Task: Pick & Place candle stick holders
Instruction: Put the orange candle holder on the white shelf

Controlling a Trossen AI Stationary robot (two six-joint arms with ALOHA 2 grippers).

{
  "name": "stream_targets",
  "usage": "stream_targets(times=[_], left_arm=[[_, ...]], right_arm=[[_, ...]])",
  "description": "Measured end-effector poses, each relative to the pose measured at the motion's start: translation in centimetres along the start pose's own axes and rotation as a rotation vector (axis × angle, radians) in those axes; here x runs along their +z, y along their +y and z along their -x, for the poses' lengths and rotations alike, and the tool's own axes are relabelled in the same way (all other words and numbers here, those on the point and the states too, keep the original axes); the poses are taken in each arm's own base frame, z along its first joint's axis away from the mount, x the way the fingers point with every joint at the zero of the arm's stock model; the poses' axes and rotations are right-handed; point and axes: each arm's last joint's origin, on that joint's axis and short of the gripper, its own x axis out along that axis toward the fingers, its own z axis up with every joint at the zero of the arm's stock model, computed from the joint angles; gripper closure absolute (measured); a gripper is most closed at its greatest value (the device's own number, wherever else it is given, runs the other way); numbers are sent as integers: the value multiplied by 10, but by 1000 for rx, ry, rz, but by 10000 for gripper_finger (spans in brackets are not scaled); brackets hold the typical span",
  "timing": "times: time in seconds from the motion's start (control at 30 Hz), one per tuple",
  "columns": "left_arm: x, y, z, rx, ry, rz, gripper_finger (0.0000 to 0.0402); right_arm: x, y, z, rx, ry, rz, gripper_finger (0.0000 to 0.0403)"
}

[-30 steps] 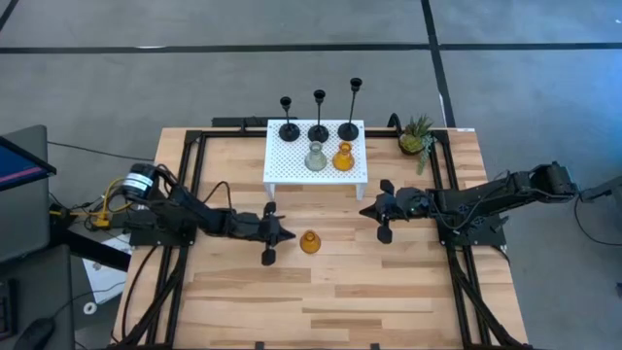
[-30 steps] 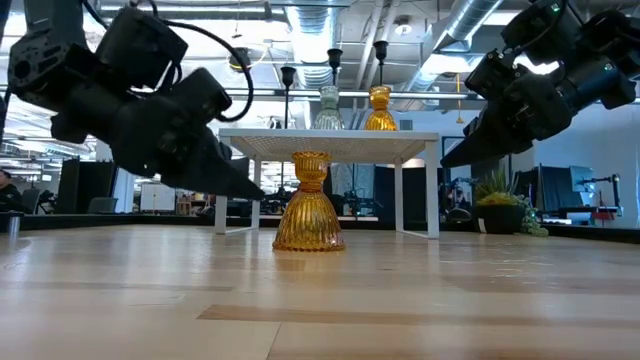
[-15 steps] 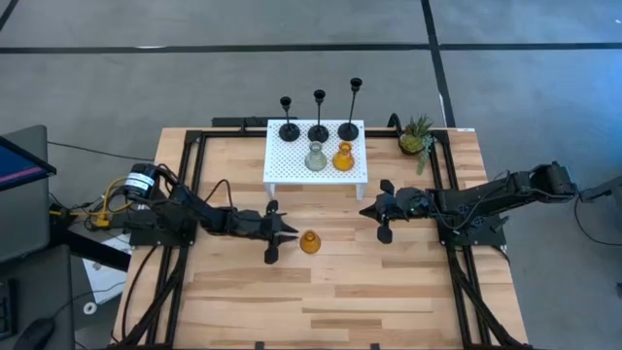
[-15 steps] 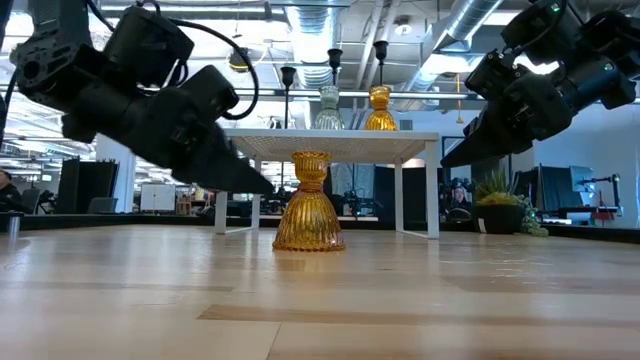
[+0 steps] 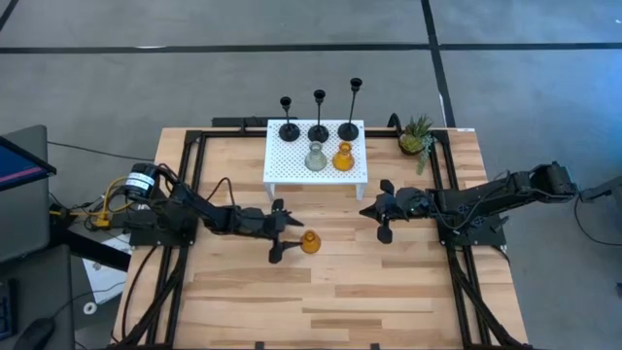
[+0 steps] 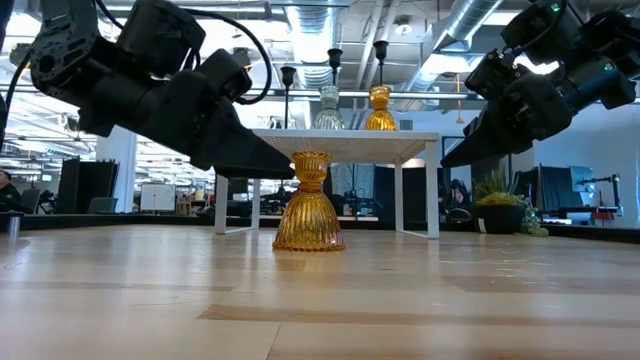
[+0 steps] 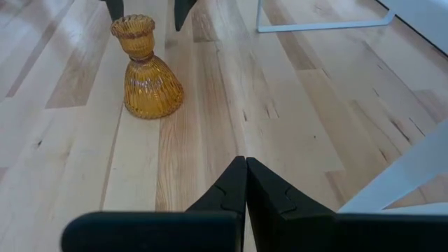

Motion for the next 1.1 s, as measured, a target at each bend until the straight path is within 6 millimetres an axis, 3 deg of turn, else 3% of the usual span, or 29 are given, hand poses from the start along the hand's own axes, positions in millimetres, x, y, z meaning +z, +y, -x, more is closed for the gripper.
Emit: stream_targets(times=[0.2, 0.37, 1.1], left_arm=[[-4, -3, -16, -33, 24, 27, 79], [-7, -5, -33, -46, 38, 25, 69], [0, 6, -36, -14, -14, 40, 131]], right_arm=[[0, 0, 0, -1, -1, 0, 403], [0, 0, 0, -1, 0, 0, 403], [0, 0, 0, -1, 0, 0, 403]])
